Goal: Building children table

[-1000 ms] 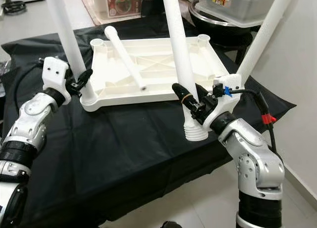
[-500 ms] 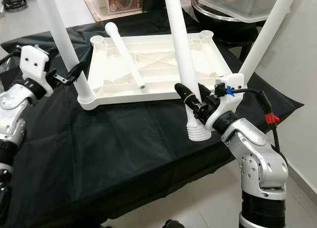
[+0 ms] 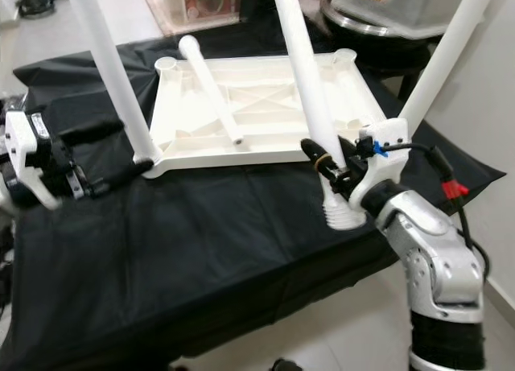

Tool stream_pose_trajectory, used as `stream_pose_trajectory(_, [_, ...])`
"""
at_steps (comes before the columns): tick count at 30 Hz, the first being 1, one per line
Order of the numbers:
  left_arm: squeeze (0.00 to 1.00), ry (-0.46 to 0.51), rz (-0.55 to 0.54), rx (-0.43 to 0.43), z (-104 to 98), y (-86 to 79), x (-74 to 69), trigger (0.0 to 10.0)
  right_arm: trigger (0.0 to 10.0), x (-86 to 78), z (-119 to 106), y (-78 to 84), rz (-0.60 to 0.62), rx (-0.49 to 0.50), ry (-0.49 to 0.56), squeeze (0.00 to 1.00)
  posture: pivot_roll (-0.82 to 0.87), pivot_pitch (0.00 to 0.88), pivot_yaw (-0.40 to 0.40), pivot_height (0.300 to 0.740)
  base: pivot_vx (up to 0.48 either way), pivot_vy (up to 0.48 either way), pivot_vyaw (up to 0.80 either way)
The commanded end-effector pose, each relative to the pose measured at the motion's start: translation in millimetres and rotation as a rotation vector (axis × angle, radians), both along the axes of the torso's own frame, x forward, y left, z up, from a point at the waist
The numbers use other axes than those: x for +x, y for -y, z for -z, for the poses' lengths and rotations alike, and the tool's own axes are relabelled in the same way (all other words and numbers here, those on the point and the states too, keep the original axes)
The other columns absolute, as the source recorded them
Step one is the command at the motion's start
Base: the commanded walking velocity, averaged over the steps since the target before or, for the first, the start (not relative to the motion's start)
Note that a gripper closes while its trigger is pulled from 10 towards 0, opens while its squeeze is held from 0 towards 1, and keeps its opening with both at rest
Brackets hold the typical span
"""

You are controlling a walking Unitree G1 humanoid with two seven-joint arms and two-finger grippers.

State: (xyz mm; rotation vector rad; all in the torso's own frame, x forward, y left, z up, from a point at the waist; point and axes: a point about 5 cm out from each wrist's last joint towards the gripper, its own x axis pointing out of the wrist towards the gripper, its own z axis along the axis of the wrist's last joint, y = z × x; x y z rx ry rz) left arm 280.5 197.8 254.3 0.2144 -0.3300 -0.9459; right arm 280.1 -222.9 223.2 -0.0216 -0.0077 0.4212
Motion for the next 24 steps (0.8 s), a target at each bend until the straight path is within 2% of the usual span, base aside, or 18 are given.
stream_pose_trajectory(1, [0.0, -0.017, -0.008, -0.003, 6, 6.7, 0.8, 10.0, 10.0, -4.1, -3, 4.3, -0.012, 0.009, 0.027, 0.0, -0.09, 0.145, 0.025, 0.74, 0.0, 0.0, 0.0])
stream_pose_trajectory(3, [0.0, -0.012, -0.027, -0.004, 8, 10.2, 2.6, 10.0, 10.0, -5.9, -3, 6.3, -0.019, 0.02, 0.027, 0.0, -0.09, 0.144, 0.024, 0.74, 0.0, 0.0, 0.0])
stream_pose_trajectory(5, [0.0, -0.03, -0.151, -0.05, 23, 23.1, 13.0, 10.0, 10.0, -12.7, -4, 2.0, -0.075, 0.051, 0.038, 0.0, -0.1, 0.138, 0.03, 0.74, 0.0, 0.0, 0.0])
stream_pose_trajectory(6, [0.0, -0.03, -0.151, -0.05, 23, 23.1, 13.0, 10.0, 10.0, -12.7, -4, 2.0, -0.075, 0.051, 0.038, 0.0, -0.1, 0.138, 0.03, 0.74, 0.0, 0.0, 0.0])
stream_pose_trajectory(8, [0.0, -0.082, -0.273, -0.159, 38, 33.0, 15.1, 10.0, 10.0, -18.5, -2, -11.0, -0.155, 0.078, 0.044, 0.0, -0.1, 0.133, 0.028, 0.74, 0.0, 0.0, 0.0])
stream_pose_trajectory(9, [0.0, -0.082, -0.273, -0.159, 38, 33.0, 15.1, 10.0, 10.0, -18.5, -2, -11.0, -0.155, 0.078, 0.044, 0.0, -0.1, 0.133, 0.028, 0.74, 0.0, 0.0, 0.0])
stream_pose_trajectory(10, [0.0, -0.117, -0.28, -0.2, 44, 38.3, 8.6, 10.0, 10.0, -21.0, -1, -18.4, -0.195, 0.09, 0.046, 0.0, -0.1, 0.129, 0.028, 0.74, 0.0, 0.0, 0.0])
stream_pose_trajectory(11, [0.0, -0.117, -0.28, -0.2, 44, 38.3, 8.6, 10.0, 10.0, -21.0, -1, -18.4, -0.195, 0.09, 0.046, 0.0, -0.1, 0.129, 0.028, 0.74, 0.0, 0.0, 0.0])
stream_pose_trajectory(13, [0.0, -0.185, -0.277, -0.263, 58, 46.0, -4.6, 10.0, 10.0, -26.2, 4, -30.7, -0.268, 0.117, 0.038, 0.0, -0.1, 0.122, 0.019, 0.74, 0.0, 0.0, 0.0])
stream_pose_trajectory(14, [0.0, -0.185, -0.277, -0.263, 58, 46.0, -4.6, 10.0, 10.0, -26.2, 4, -30.7, -0.268, 0.117, 0.038, 0.0, -0.1, 0.122, 0.019, 0.74, 0.0, 0.0, 0.0])
stream_pose_trajectory(16, [0.0, -0.271, -0.269, -0.293, 78, 53.1, -19.7, 10.0, 10.0, -31.1, 10, -37.0, -0.332, 0.145, 0.017, 0.0, -0.09, 0.112, 0.01, 0.74, 0.0, -0.129, 0.0])
stream_pose_trajectory(17, [0.0, -0.271, -0.269, -0.293, 78, 53.1, -19.7, 10.0, 10.0, -31.1, 10, -37.0, -0.332, 0.145, 0.017, 0.0, -0.09, 0.112, 0.01, 0.74, 0.0, -0.259, 0.0])
stream_pose_trajectory(20, [0.0, -0.325, -0.268, -0.312, 91, 58.5, -31.2, 10.0, 10.0, -30.7, 14, -34.3, -0.345, 0.144, 0.001, 0.0, -0.09, 0.105, 0.007, 0.74, 0.0, -0.369, 0.0])
stream_pose_trajectory(24, [0.0, -0.336, -0.287, -0.306, 96, 61.0, -33.3, 10.0, 10.0, -29.5, 16, -32.1, -0.348, 0.143, -0.004, 0.0, -0.08, 0.098, 0.003, 0.74, 0.0, -0.427, 0.0])
